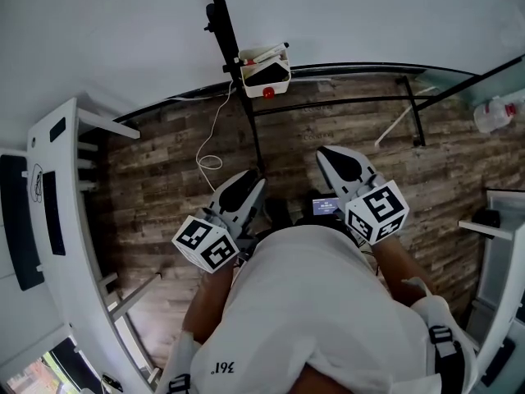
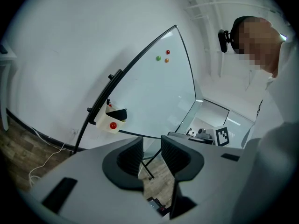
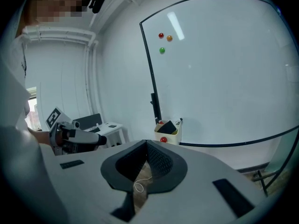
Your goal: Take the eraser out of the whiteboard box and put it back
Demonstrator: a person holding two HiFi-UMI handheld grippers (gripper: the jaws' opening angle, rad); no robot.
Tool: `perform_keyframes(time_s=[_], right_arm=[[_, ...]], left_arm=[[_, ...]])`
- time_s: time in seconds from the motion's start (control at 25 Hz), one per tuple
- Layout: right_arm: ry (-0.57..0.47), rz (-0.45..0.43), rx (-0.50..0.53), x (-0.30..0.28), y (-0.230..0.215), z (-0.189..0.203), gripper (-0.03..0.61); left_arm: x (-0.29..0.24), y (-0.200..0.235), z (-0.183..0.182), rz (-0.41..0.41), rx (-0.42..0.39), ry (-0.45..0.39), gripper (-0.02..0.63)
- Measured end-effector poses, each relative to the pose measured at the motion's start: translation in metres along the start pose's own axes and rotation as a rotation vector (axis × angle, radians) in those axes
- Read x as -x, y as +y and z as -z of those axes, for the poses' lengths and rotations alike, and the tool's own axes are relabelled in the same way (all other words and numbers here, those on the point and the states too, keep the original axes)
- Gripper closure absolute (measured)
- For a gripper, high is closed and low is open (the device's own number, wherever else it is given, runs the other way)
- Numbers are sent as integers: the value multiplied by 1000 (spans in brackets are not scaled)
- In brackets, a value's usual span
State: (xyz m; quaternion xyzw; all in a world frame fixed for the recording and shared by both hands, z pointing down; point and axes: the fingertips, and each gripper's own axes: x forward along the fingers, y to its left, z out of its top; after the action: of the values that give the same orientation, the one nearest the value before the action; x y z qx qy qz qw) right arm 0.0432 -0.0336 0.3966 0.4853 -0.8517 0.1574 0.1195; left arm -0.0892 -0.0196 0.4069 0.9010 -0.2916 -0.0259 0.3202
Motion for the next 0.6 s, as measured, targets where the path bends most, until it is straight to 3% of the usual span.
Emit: perform_keyframes(time_s=[0.6], right_arm=[[-22, 37, 16, 21, -59, -12, 554]], left_arm=[[-50, -23, -1, 0, -21, 26, 489]])
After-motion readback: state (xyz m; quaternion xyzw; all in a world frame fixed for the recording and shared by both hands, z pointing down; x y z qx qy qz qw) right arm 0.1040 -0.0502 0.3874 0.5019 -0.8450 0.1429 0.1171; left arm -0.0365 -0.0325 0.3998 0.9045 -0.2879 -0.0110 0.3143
